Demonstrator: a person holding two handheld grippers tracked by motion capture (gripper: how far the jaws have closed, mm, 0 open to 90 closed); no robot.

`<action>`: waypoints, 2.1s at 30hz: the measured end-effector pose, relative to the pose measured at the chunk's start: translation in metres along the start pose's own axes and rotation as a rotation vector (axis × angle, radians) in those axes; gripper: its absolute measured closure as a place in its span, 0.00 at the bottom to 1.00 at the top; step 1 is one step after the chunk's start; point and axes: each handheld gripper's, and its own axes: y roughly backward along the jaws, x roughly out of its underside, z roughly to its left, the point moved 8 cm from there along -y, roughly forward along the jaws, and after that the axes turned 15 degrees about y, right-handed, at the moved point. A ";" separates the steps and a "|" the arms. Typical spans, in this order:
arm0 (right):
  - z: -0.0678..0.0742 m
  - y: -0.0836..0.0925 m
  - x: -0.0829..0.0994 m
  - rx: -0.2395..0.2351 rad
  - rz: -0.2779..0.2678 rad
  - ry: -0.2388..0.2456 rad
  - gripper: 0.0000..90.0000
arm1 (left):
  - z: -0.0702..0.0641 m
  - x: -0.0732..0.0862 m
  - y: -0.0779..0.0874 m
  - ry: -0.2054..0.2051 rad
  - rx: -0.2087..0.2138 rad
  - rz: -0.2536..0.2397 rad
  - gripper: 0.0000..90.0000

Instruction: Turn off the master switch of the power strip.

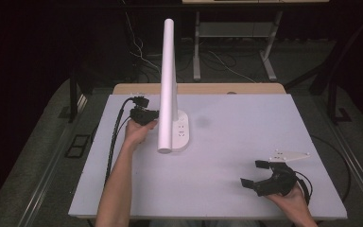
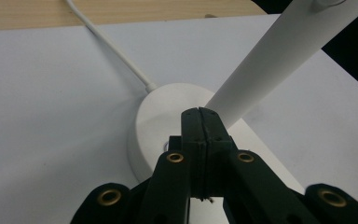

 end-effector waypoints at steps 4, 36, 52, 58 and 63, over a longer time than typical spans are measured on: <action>0.000 0.000 0.000 0.000 0.002 -0.001 0.00 | 0.001 0.002 -0.005 -0.005 -0.005 0.007 1.00; 0.002 -0.002 0.000 -0.006 0.005 0.013 0.00 | 0.007 0.012 -0.022 0.039 -0.029 0.004 1.00; 0.004 -0.005 0.001 -0.018 0.017 0.009 0.00 | 0.010 0.012 -0.021 0.121 -0.007 0.010 1.00; 0.005 -0.005 0.001 -0.017 0.014 0.012 0.00 | 0.009 0.012 -0.022 0.115 -0.025 0.007 1.00; 0.005 -0.005 0.001 -0.017 0.015 0.006 0.00 | 0.008 0.013 -0.023 0.086 -0.057 0.004 1.00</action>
